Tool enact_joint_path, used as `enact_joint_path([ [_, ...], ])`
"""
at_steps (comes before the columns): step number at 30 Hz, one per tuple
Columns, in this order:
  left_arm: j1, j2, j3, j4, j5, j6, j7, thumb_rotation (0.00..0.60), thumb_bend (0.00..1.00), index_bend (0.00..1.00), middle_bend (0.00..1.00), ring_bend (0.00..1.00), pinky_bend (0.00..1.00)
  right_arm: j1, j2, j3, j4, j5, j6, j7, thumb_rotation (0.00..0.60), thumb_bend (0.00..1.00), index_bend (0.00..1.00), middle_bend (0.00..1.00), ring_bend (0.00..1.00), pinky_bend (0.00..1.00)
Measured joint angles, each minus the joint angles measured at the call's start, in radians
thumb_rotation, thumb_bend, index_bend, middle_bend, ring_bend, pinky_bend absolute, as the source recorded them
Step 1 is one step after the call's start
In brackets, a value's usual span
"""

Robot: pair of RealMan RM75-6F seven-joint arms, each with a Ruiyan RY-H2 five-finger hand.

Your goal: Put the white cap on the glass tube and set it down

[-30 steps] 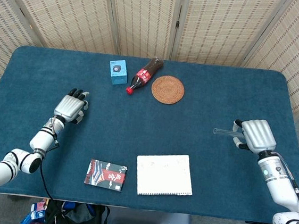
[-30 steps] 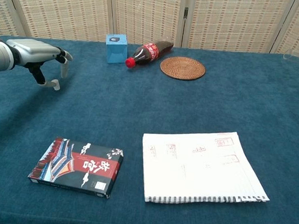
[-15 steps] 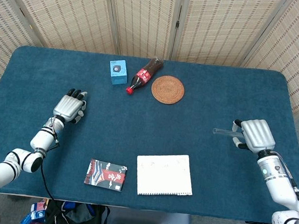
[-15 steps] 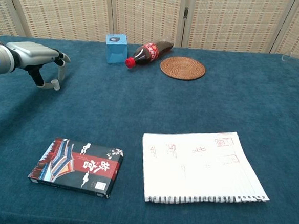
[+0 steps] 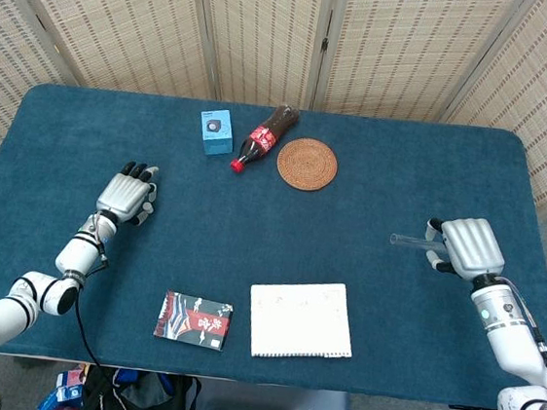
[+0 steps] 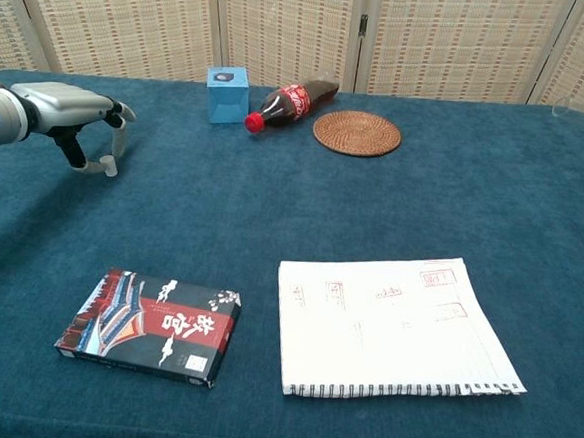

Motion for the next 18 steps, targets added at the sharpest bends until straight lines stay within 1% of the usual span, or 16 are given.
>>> enact_joint_path([
  [18, 0.001, -0.013, -0.014, 0.022, 0.013, -0.009, -0.008, 0.600, 0.33, 0.46, 0.00, 0.00, 0.00, -0.001, 0.002, -0.001, 0.000, 0.009, -0.002, -0.003, 0.600, 0.61, 0.87, 1.00, 1.00, 1.00],
])
